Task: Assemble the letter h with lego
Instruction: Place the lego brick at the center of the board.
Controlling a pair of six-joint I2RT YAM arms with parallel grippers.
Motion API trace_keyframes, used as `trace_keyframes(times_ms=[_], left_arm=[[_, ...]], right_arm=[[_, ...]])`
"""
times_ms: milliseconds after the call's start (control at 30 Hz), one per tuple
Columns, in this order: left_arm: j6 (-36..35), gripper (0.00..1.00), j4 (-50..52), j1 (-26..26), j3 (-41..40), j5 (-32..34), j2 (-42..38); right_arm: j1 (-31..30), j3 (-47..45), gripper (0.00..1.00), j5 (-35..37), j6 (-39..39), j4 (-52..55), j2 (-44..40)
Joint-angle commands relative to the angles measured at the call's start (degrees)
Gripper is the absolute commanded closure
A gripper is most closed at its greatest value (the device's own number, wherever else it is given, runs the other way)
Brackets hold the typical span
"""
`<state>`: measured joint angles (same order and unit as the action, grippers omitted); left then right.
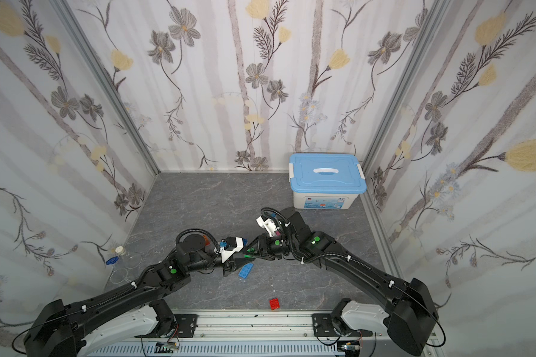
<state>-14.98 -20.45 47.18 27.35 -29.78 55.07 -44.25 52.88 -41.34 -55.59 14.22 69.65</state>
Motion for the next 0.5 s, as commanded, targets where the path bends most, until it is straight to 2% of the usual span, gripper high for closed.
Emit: trace_keyframes(times_ms=[0,133,333,467], left_arm=[[0.50,0.55,-5.25,-0.09,-0.74,2.31,-2.02],[0.48,0.55,-5.64,0.01,-1.94,4.15,-4.19],[-1.04,0.67,-3.21,0.01,-0.74,2.27,-2.69],[-1.19,0.64,-3.98,-0.02,-1.08,2.50,-1.72]], right_arm=[[-0.13,0.20,0.72,-0.92,0.57,1.61,0.66],[-0.05,0.18,0.72,-0.68,0.40,1.51,0.74],[-0.05,0.20,0.72,-0.68,-0.20,0.64,0.92],[-0.14,0.20,0.72,-1.11,-0.13,0.27,1.04]])
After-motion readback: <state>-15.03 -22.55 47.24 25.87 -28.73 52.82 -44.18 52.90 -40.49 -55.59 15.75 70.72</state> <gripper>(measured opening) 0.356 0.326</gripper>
